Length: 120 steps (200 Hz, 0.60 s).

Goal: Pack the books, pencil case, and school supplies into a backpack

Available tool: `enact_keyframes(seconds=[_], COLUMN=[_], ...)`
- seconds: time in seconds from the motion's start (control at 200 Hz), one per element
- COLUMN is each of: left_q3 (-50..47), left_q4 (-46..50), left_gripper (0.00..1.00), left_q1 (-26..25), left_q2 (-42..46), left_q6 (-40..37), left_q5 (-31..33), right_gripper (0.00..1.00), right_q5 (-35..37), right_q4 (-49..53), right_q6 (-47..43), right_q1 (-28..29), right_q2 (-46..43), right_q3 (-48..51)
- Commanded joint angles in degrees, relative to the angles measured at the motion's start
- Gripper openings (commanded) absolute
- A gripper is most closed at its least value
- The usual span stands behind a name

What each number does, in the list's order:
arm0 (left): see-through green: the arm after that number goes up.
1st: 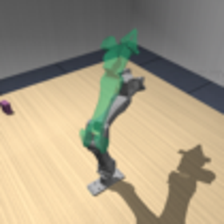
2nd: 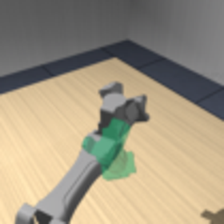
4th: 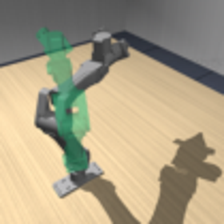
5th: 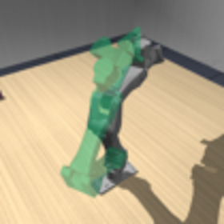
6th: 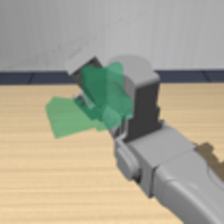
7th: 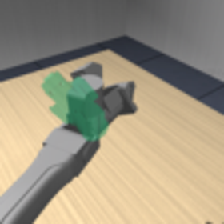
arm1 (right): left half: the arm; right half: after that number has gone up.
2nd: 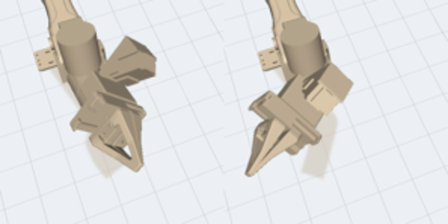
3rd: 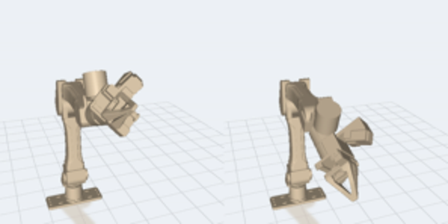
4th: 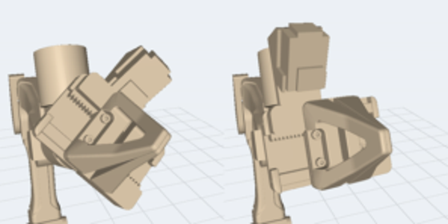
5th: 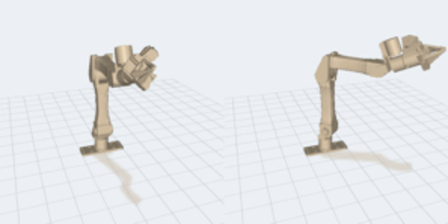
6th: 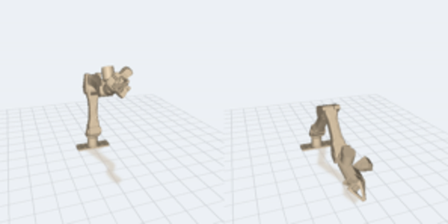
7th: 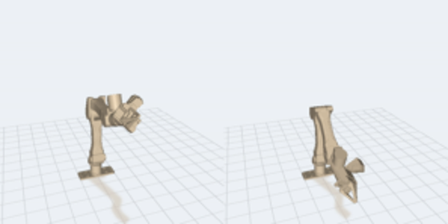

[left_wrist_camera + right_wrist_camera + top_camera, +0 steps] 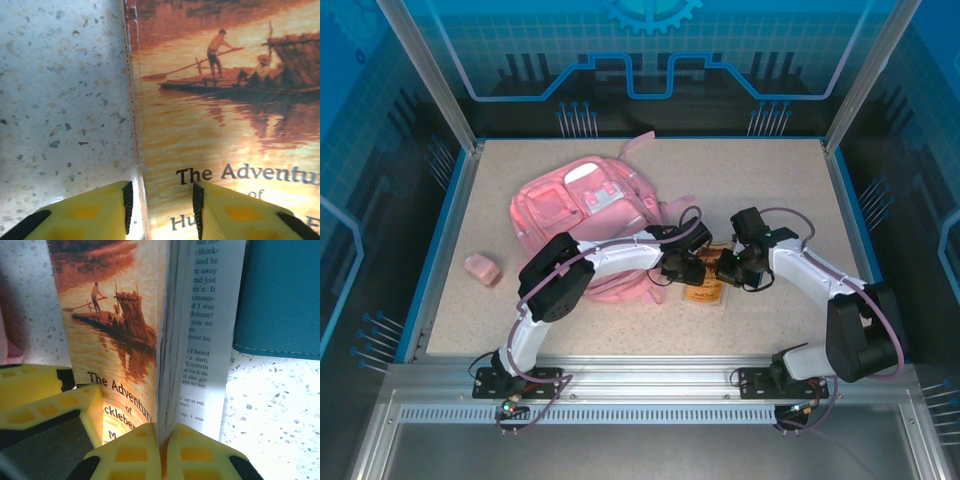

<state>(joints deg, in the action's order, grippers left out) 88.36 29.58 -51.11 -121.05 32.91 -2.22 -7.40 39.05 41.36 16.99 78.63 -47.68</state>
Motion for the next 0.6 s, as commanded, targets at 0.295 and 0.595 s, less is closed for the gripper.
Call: enact_keyframes(seconds=[0.295, 0.595], left_q3=[-5.79, -17.91], left_q4=[-4.49, -17.69], left_gripper=[0.90, 0.99], left_q1=[10.02, 18.97], left_q2=[22.47, 30.87], left_q6=[-0.89, 5.59], left_q5=[-10.37, -26.30], right_gripper=[0.00, 0.00], right_q5=[-16.35, -36.82], right_q4=[-4.01, -12.56], right_q6=[-11.66, -11.10], right_q1=[-7.19, -7.66], right_q2=[-15.17, -17.03], right_q3=[-2.17, -6.18])
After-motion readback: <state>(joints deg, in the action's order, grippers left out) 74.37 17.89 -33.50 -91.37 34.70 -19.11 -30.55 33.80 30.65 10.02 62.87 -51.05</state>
